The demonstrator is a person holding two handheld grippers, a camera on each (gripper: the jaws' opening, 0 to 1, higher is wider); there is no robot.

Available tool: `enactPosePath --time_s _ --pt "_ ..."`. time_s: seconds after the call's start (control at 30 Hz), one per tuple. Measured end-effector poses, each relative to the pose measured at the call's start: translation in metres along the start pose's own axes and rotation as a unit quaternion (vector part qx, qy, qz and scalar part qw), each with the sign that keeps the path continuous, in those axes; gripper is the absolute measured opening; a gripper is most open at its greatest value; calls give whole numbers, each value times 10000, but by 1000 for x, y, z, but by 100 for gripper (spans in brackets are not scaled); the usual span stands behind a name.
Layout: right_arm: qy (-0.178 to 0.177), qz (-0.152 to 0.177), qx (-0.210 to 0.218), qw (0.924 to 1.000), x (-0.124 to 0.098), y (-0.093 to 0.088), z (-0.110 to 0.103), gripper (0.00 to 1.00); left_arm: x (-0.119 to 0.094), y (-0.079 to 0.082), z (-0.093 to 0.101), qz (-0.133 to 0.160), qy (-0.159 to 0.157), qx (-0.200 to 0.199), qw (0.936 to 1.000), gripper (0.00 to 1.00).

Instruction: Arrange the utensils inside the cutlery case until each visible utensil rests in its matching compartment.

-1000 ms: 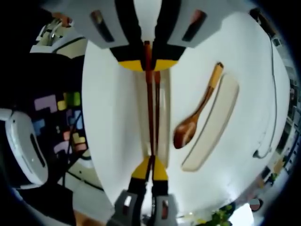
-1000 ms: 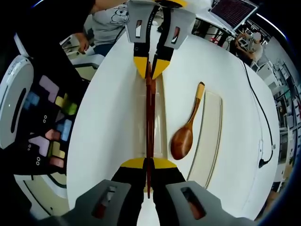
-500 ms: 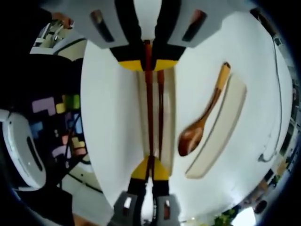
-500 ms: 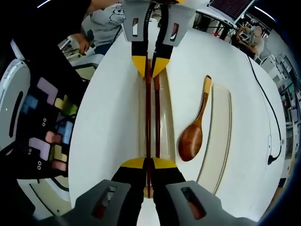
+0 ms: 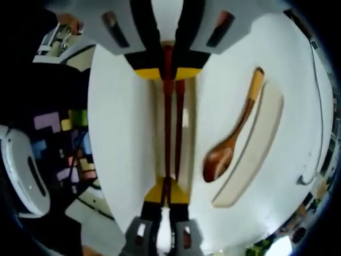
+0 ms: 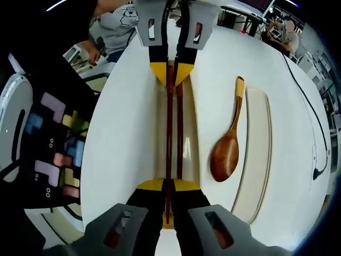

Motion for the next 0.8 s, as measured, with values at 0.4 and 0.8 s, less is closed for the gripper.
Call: enactPosePath --time_s 0.4,0.8 --pt "84 12 127 9999 3 -3 -4 2 3 -2 -1 -86 -17 101 9999 6" --pt "47 71 156 9998 4 -2 -5 3 0 -4 -2 -21 68 95 9999 6"
Point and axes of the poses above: the point that each gripper's makers call its tool centre point, and the gripper's own axes: x roughly forward along the fingers, z roughly to its right, y roughly out of its top, the point moved 2 cm from there along -x, roughly backward along the fingers
